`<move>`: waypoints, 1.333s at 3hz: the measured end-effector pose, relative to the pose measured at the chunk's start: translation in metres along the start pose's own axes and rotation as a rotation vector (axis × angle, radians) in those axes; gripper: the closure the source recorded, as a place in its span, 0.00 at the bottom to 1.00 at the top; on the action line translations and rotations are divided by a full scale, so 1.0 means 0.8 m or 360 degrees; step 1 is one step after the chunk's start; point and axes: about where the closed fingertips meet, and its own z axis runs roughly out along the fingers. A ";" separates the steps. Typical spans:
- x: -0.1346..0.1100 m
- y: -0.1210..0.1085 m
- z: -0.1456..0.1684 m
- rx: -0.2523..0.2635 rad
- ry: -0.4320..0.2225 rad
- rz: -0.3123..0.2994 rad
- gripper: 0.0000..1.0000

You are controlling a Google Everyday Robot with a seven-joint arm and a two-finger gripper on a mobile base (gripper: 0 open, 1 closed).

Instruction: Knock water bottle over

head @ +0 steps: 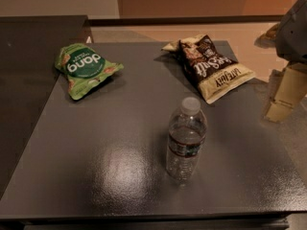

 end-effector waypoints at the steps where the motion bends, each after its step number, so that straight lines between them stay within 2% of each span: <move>1: -0.014 0.016 0.003 -0.0119 -0.0128 -0.0034 0.00; 2: -0.035 0.049 0.005 -0.0230 -0.0286 -0.0104 0.00; 3: -0.061 0.090 0.010 -0.0294 -0.0478 -0.0162 0.00; 4: -0.088 0.121 0.026 -0.0341 -0.0619 -0.0188 0.00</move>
Offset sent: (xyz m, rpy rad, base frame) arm -0.0659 0.0638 -0.0147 0.3119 0.1619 0.2496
